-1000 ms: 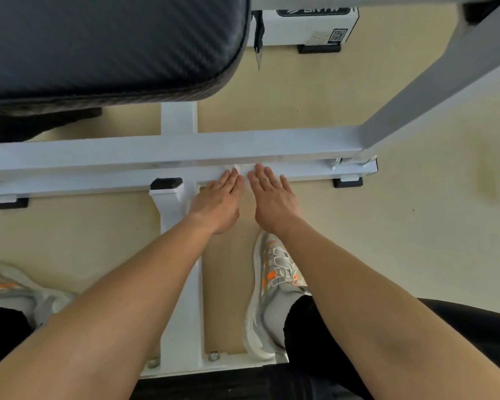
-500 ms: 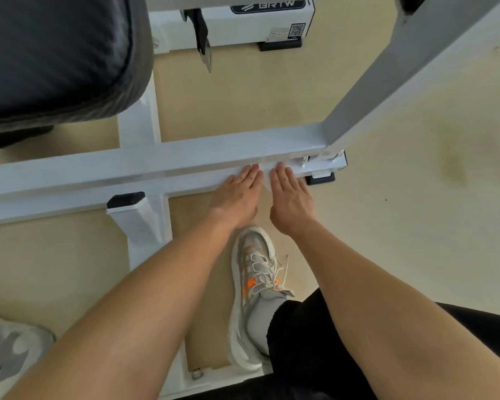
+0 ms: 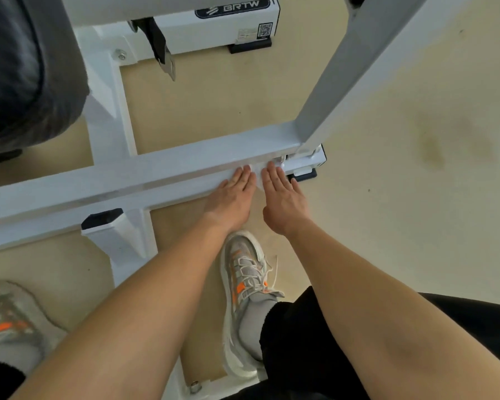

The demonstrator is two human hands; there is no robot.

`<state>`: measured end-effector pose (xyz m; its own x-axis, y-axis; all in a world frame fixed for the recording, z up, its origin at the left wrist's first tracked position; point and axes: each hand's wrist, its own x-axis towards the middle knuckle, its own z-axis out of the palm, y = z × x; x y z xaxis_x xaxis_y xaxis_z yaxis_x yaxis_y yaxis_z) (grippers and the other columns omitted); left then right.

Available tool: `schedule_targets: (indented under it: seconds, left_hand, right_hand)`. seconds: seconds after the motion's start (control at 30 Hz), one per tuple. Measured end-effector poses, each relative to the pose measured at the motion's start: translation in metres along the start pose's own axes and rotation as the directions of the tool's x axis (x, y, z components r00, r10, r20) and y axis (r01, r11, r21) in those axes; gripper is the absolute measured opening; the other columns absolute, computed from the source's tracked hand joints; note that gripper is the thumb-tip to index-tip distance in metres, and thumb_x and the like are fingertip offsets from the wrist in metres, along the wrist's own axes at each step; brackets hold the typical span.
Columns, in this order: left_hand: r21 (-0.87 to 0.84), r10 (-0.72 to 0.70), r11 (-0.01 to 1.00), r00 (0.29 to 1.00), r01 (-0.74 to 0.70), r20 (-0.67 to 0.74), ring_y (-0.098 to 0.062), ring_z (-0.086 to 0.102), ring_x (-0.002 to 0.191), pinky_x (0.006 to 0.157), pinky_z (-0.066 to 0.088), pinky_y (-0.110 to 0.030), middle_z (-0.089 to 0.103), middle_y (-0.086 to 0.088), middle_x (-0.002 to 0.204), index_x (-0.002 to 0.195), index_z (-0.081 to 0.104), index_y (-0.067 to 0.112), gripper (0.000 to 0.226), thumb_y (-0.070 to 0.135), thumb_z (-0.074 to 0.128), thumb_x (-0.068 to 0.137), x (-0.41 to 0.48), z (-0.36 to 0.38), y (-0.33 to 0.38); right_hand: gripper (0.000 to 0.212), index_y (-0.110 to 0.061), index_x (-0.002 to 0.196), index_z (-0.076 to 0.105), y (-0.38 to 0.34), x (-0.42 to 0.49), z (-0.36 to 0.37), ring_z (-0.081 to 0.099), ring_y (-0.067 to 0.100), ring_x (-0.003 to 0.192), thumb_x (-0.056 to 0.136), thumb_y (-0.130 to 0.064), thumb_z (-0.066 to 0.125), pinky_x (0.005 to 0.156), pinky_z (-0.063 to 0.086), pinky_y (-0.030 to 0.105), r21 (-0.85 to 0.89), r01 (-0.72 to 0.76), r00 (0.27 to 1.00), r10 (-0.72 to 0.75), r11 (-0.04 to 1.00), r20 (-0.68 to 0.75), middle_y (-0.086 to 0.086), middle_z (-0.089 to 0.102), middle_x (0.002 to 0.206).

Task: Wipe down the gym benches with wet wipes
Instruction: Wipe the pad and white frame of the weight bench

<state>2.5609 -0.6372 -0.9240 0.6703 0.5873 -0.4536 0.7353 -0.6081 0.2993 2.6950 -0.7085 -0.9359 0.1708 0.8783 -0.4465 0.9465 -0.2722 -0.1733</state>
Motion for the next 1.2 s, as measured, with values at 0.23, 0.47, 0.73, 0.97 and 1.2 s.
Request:
schedule_targets:
  seconds: [0.23,0.47,0.73,0.97,1.2]
  left_hand:
    - [0.001,0.119,0.993,0.993,-0.119,0.007,-0.013,-0.001,0.155,0.124,0.008,-0.035,-0.003,0.001,0.169,0.161,0.0,0.017,0.072,0.007,0.038,0.1,0.001,-0.002,-0.019]
    - [-0.14,0.077,0.987,0.997,-0.077,-0.006,-0.014,0.005,0.155,0.124,0.014,-0.035,0.002,0.0,0.169,0.161,0.006,0.016,0.073,-0.002,0.034,0.096,-0.019,-0.004,-0.036]
    - [-0.205,0.021,0.979,1.0,-0.019,0.009,-0.013,0.015,0.153,0.12,0.023,-0.034,0.015,0.003,0.168,0.159,0.022,0.017,0.06,0.011,0.038,0.101,-0.029,-0.021,-0.024]
    - [-0.225,-0.046,0.973,0.999,0.048,0.012,-0.019,0.028,0.149,0.116,0.028,-0.035,0.02,0.004,0.166,0.157,0.027,0.018,0.057,0.02,0.038,0.102,-0.014,-0.024,0.008]
    - [-0.168,-0.076,0.983,0.997,0.075,-0.002,-0.026,0.039,0.143,0.106,0.038,-0.038,0.026,0.004,0.165,0.15,0.036,0.017,0.05,0.019,0.037,0.1,-0.017,-0.025,-0.001]
  right_hand:
    - [0.065,-0.011,0.155,0.034,0.0,0.004,0.006,0.025,0.027,0.152,0.091,-0.009,0.05,0.121,0.027,0.045,0.158,0.119,0.973,-0.084,0.98,-0.217,0.008,0.032,0.162]
    - [0.037,-0.015,0.127,0.066,-0.027,0.022,0.006,0.062,0.035,0.098,0.091,-0.01,0.065,0.073,0.056,0.041,0.178,0.237,0.89,-0.14,0.955,-0.434,0.007,0.07,0.11]
    - [0.022,-0.007,0.105,0.073,-0.003,0.011,-0.006,0.057,0.034,0.103,0.098,-0.016,0.054,0.084,0.048,0.041,0.373,-0.075,0.896,0.227,0.925,-0.382,0.013,0.063,0.104]
    - [0.029,-0.01,0.117,0.067,0.031,0.008,-0.021,0.055,0.022,0.101,0.099,-0.009,0.044,0.08,0.035,0.023,0.751,-0.318,0.641,0.715,0.579,-0.279,0.006,0.056,0.118]
    - [0.037,-0.009,0.127,0.062,0.012,0.008,0.009,0.053,0.031,0.123,0.092,-0.009,0.052,0.096,0.044,0.036,0.562,-0.16,0.777,0.455,0.812,-0.436,0.009,0.057,0.138]
